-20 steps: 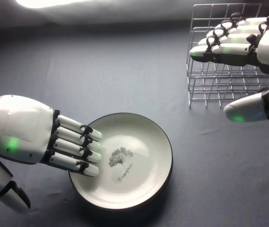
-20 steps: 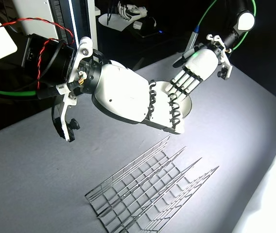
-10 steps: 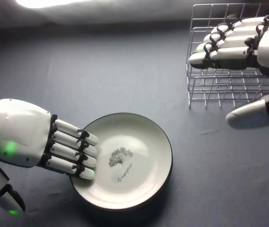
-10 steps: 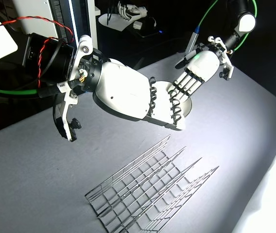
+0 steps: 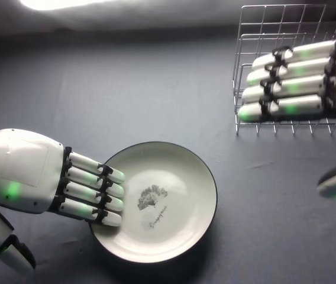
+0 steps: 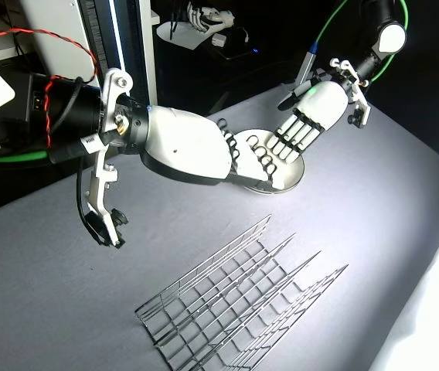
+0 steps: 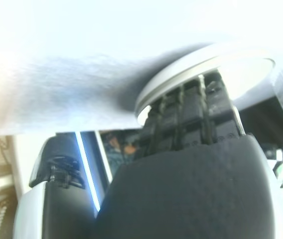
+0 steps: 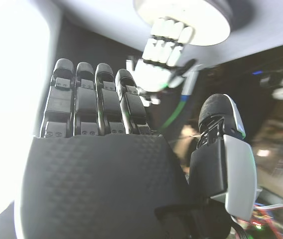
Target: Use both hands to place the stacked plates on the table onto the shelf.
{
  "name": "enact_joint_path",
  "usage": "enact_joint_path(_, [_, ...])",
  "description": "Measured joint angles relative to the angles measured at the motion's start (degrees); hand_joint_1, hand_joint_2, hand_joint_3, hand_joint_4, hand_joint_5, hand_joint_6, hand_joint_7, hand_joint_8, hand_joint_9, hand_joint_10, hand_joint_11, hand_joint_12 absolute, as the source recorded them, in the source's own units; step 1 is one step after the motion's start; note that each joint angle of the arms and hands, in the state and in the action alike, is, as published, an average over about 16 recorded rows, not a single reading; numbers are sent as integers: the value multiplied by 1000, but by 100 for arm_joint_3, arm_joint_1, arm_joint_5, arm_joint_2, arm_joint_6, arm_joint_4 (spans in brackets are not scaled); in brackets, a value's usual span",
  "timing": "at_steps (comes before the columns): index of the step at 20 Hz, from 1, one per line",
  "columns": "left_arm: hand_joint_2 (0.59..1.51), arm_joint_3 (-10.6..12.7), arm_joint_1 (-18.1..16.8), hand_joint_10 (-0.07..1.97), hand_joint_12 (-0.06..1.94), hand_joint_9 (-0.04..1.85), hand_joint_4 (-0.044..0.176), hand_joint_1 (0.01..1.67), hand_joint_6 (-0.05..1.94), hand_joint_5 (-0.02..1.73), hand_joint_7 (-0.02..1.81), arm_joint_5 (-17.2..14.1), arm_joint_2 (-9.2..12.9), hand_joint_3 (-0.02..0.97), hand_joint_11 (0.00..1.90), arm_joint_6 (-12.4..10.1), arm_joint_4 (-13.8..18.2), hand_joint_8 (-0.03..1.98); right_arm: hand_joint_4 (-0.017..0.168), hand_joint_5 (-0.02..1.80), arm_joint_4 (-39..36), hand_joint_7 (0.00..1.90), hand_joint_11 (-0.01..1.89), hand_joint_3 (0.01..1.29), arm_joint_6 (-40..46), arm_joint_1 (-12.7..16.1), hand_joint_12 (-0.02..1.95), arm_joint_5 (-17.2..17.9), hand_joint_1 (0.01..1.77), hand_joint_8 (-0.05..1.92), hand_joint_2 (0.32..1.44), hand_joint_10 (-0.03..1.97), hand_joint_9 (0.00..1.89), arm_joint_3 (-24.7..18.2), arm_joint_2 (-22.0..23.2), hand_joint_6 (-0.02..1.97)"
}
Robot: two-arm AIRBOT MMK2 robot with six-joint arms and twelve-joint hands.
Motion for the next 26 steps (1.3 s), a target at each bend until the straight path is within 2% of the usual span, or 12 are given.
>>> enact_joint_path(5, [1160,26,65,15,-12,16,-5,16,-25,40,29,-21,-66,21,21,-7,6,-7,9,55,-386,58,33,18,-35,-74,87,583,75,12,1093,14,55,238,-108,29])
enact_joint_path(9, [1160,44,74,11,-14,10,-6,17,-28,32,14,-21,-170,22,21,-52,-3,-8,8,39,-553,42,26,18,-43,-87,134,844,245,12,1056,14,44,378,-207,29])
enact_joint_path(20, [1161,107,-192,-9,-14,8,-7,16,-31,52,0,66,-705,22,17,-293,-1,-13,8,28,-588,21,20,18,-47,-210,422,968,893,12,976,14,33,548,-485,30])
enact_joint_path(26, [1162,154,-369,-16,-3,20,-6,16,-31,82,7,118,-936,21,19,-407,27,-13,8,66,-573,56,18,18,-49,-412,664,959,1086,12,966,14,80,581,-650,29])
